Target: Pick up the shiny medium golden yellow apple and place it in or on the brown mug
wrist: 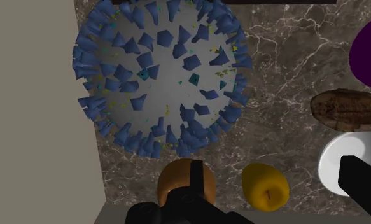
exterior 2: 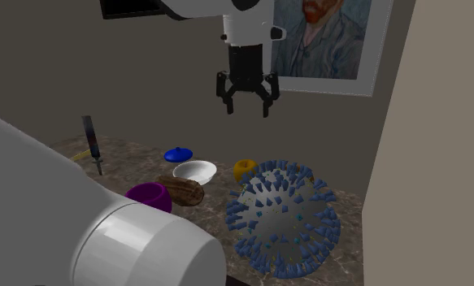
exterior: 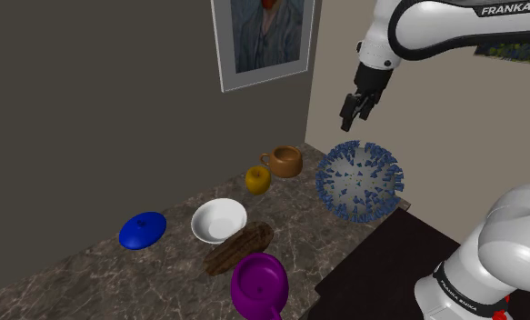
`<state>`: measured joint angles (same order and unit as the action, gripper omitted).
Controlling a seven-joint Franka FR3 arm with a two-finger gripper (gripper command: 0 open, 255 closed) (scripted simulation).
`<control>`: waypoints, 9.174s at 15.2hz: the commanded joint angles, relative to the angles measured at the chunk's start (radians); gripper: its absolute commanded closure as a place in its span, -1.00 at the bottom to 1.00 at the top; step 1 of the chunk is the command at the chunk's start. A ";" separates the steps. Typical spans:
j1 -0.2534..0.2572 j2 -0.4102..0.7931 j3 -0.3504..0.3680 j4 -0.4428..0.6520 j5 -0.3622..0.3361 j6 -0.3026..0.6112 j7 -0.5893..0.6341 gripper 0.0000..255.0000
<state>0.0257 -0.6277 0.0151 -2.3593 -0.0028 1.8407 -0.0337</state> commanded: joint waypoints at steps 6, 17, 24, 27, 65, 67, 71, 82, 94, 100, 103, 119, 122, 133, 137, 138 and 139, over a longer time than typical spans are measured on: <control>0.022 0.222 0.042 0.016 -0.023 0.224 -0.005 -1.00; 0.046 0.615 0.104 0.175 -0.127 0.473 0.033 -1.00; 0.081 0.876 0.115 0.356 -0.235 0.557 0.078 -1.00; 0.105 0.990 0.111 0.452 -0.279 0.575 0.092 -1.00; 0.104 1.014 0.112 0.521 -0.275 0.532 0.069 1.00; 0.102 1.000 0.115 0.529 -0.268 0.511 0.063 1.00; 0.100 0.974 0.120 0.548 -0.256 0.468 0.049 1.00; 0.096 0.917 0.130 0.618 -0.227 0.343 0.016 1.00; 0.004 0.919 0.094 0.765 -0.174 0.223 -0.158 1.00; -0.071 0.976 0.063 0.919 -0.140 0.141 -0.290 1.00; -0.105 1.018 0.051 1.013 -0.125 0.094 -0.347 1.00; -0.108 1.036 0.047 0.825 -0.137 0.299 -0.324 1.00; -0.108 1.046 0.046 0.799 -0.140 0.335 -0.319 1.00; -0.107 1.083 0.041 0.738 -0.150 0.432 -0.305 1.00; -0.107 1.083 0.041 0.738 -0.150 0.432 -0.305 1.00; -0.107 1.083 0.041 0.738 -0.150 0.432 -0.305 1.00; -0.107 1.083 0.041 0.738 -0.150 0.432 -0.305 -1.00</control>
<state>-0.0814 0.4557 0.0563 -1.6212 -0.1533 2.2731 -0.3390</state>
